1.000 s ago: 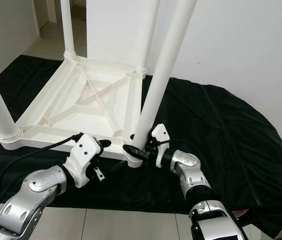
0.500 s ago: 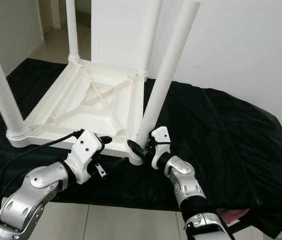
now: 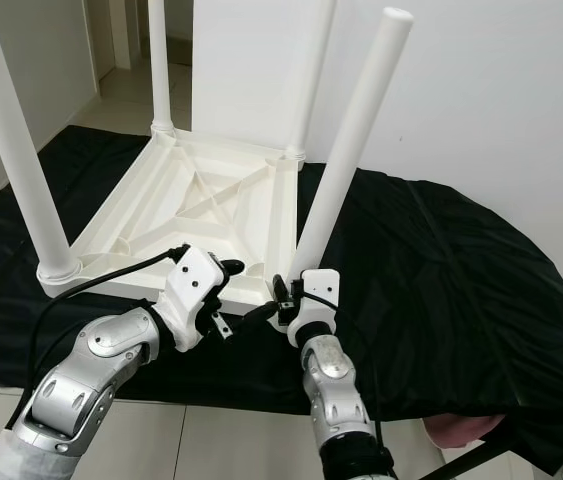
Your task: Building children table
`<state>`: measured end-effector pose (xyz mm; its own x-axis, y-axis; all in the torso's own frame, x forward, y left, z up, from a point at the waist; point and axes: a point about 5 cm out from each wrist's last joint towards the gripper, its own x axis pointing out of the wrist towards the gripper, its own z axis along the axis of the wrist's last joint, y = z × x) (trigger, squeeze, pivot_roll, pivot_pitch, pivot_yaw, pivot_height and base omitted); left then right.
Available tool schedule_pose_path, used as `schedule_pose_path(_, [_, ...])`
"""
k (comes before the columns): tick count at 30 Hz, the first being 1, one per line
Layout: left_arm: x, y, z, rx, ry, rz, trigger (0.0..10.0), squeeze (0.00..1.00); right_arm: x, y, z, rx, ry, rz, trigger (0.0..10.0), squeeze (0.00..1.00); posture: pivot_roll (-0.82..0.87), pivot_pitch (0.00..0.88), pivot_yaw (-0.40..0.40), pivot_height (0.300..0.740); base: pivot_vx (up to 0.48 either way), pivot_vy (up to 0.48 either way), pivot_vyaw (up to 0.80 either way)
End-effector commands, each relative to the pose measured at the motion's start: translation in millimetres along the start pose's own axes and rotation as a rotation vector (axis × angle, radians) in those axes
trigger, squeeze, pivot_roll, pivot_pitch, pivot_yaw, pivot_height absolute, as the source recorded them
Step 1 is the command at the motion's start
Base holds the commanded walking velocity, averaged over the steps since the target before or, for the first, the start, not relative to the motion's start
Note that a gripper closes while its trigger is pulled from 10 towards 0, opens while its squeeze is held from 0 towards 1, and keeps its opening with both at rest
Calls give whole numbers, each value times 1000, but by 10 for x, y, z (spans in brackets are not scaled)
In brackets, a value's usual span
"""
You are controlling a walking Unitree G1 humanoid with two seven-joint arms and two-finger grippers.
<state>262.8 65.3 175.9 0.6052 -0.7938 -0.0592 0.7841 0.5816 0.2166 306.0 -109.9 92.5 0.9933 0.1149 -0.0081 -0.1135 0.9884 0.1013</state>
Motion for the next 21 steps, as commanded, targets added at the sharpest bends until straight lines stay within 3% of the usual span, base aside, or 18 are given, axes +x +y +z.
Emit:
schedule_pose_path(1, [51,25,34,14,-13,39,10000,0,-60,-158,-133,-22,71,-98,0,0,15,0,-106,740,0,0,0])
schedule_pose_path(2, [51,25,34,14,-13,39,10000,0,-60,-158,-133,-22,71,-98,0,0,15,0,-106,740,0,0,0])
schedule_pose_path(3, [61,33,39,17,-15,41,10000,0,-56,-175,-105,-21,52,-109,2471,0,16,0,-106,740,0,0,0])
schedule_pose_path(4, [61,33,39,17,-15,41,10000,0,-56,-175,-105,-21,52,-109,2471,0,16,0,-106,740,0,0,0])
schedule_pose_path(5, [68,39,41,18,-17,43,10000,0,-53,-201,-74,-14,33,-122,10000,0,20,0,-109,740,0,0,0])
schedule_pose_path(8, [73,47,42,16,-21,47,10000,0,-58,-213,-37,-5,7,-126,10000,0,21,0,-111,740,0,0,0])
schedule_pose_path(9, [73,59,40,14,-23,57,10000,0,-74,-231,13,-3,-30,-132,10000,1000,22,0,-114,740,0,0,0])
schedule_pose_path(12, [76,70,36,12,-24,64,10000,0,-92,-237,52,-8,-57,-144,10000,1000,24,0,-115,740,0,0,0])
schedule_pose_path(13, [74,83,31,10,-26,81,10000,0,-141,-237,130,-41,-120,-146,10000,576,24,0,-116,740,0,0,0])
schedule_pose_path(15, [74,83,31,10,-26,81,10000,0,-141,-237,130,-41,-120,-146,10000,576,24,0,-116,740,0,0,0])
schedule_pose_path(16, [70,85,29,8,-26,88,10000,0,-171,-234,163,-48,-149,-132,10000,0,24,0,-116,740,0,0,0])
schedule_pose_path(21, [61,87,16,6,-25,106,10000,0,-256,-213,202,-41,-186,-102,10000,0,24,0,-116,740,0,0,0])
